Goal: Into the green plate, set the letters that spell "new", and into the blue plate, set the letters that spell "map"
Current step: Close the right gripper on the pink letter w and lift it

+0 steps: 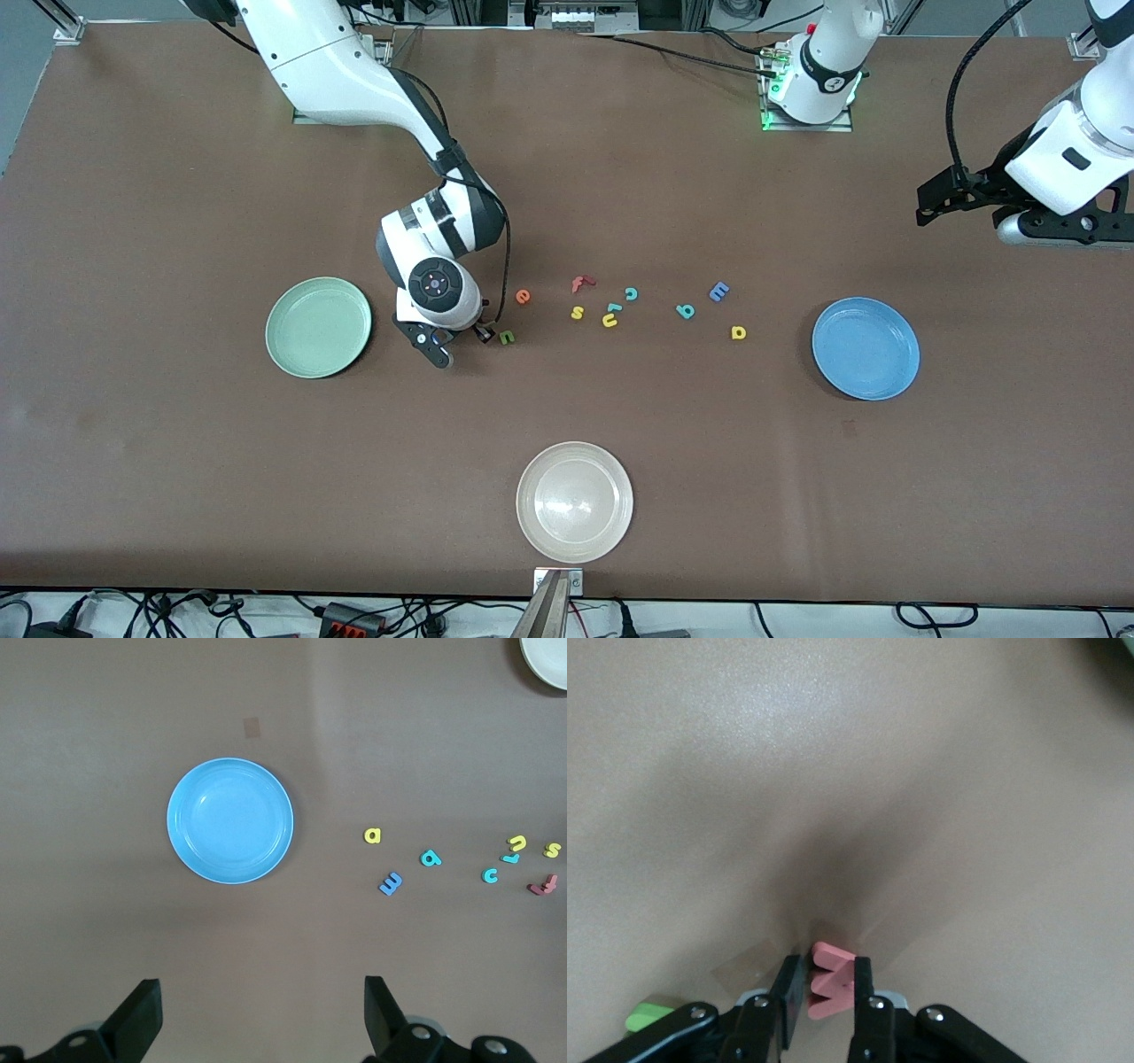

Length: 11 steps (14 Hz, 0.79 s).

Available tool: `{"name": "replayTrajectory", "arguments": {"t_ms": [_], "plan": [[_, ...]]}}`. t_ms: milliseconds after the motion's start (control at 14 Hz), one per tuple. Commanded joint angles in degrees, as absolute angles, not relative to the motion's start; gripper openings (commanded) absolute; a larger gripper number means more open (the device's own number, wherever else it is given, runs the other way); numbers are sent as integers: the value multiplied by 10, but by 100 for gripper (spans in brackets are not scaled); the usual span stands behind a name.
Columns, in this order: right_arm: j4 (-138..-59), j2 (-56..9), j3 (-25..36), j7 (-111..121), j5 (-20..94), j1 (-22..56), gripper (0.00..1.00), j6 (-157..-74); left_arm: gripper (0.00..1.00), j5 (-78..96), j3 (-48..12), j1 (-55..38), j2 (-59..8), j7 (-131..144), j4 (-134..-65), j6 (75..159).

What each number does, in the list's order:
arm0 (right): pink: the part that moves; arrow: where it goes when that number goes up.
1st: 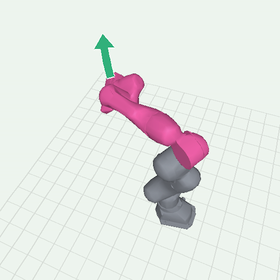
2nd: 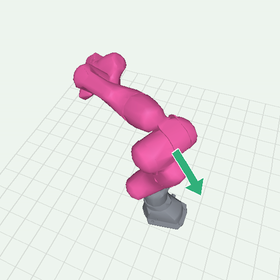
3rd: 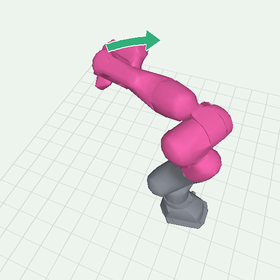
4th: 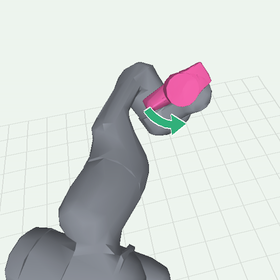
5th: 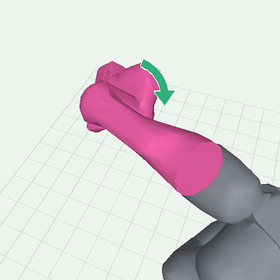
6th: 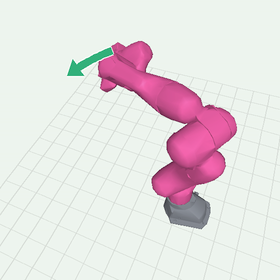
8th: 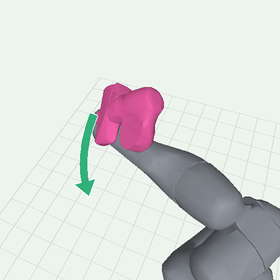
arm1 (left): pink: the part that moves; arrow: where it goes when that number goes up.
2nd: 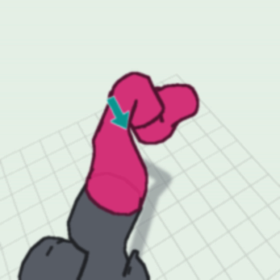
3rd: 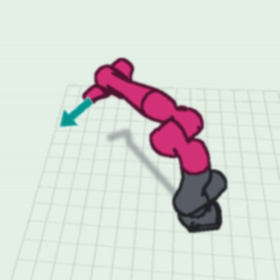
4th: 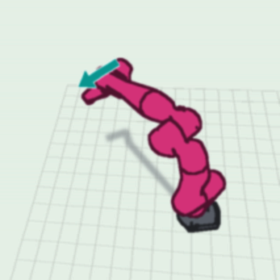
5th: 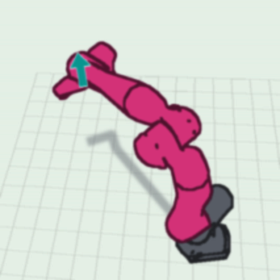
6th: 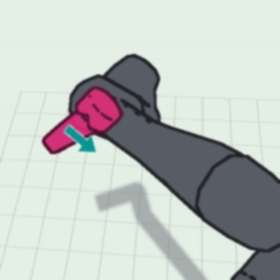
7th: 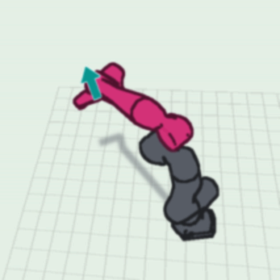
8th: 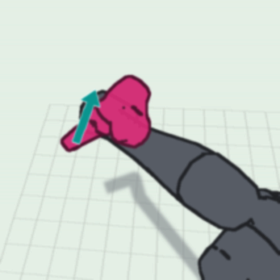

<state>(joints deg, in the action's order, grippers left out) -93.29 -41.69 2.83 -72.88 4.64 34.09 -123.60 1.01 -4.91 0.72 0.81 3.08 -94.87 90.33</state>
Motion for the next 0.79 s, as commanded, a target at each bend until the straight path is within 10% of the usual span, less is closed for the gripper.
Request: {"name": "replayTrajectory", "arguments": {"t_ms": [0,716], "plan": [[-940,-416,27,-703,50,340,18,-1245,100,12,-49,6,1,22,-930,889],[-936,-408,29,-672,48,337,10,-1236,100,18,-58,-17,-55,26,-933,861]]}}
